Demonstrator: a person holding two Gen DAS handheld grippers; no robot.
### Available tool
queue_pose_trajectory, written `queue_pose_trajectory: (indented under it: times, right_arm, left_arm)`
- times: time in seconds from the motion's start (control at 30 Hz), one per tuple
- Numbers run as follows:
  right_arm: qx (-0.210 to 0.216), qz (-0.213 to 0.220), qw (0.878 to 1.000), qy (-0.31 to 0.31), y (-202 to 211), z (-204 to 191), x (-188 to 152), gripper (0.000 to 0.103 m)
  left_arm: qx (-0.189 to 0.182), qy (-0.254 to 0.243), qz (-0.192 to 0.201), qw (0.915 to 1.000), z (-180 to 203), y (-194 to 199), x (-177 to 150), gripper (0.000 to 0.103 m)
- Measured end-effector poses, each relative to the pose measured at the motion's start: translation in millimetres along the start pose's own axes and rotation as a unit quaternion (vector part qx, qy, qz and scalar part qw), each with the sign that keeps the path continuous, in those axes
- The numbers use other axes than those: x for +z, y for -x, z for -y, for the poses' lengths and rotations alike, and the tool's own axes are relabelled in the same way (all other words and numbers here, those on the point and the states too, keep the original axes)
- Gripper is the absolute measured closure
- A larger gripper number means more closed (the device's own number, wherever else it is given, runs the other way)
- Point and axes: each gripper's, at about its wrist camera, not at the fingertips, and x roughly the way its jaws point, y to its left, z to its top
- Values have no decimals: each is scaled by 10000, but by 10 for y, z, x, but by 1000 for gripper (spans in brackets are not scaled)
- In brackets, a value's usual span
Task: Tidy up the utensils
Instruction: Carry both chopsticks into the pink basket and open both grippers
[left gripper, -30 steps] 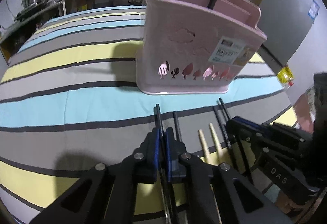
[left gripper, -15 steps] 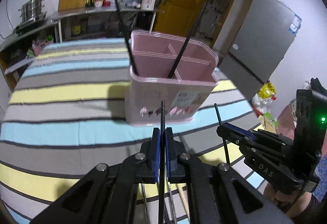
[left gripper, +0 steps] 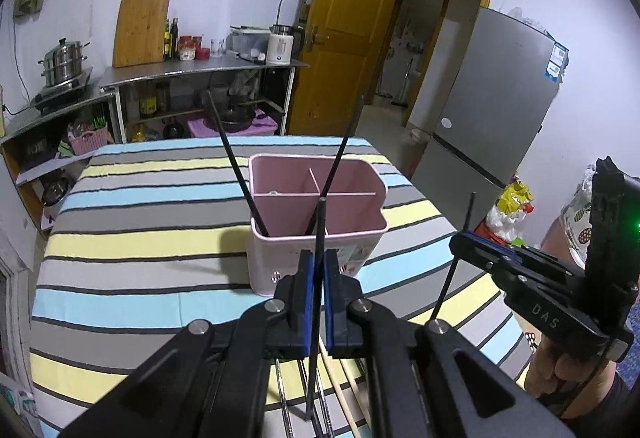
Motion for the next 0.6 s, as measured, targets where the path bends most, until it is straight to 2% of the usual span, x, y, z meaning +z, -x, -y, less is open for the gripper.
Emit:
queue_pose_trajectory:
  times: [0.27,0.6]
  right_arm:
    - [-5,72,10000,4,145,-6,-28,98]
    - [38,104,9999,5,235,-11,-54,98]
  left_arm:
    - [4,-12,105,9999,24,122,19,98]
    - [-11,-55,-3,10000,96,150,-49,98]
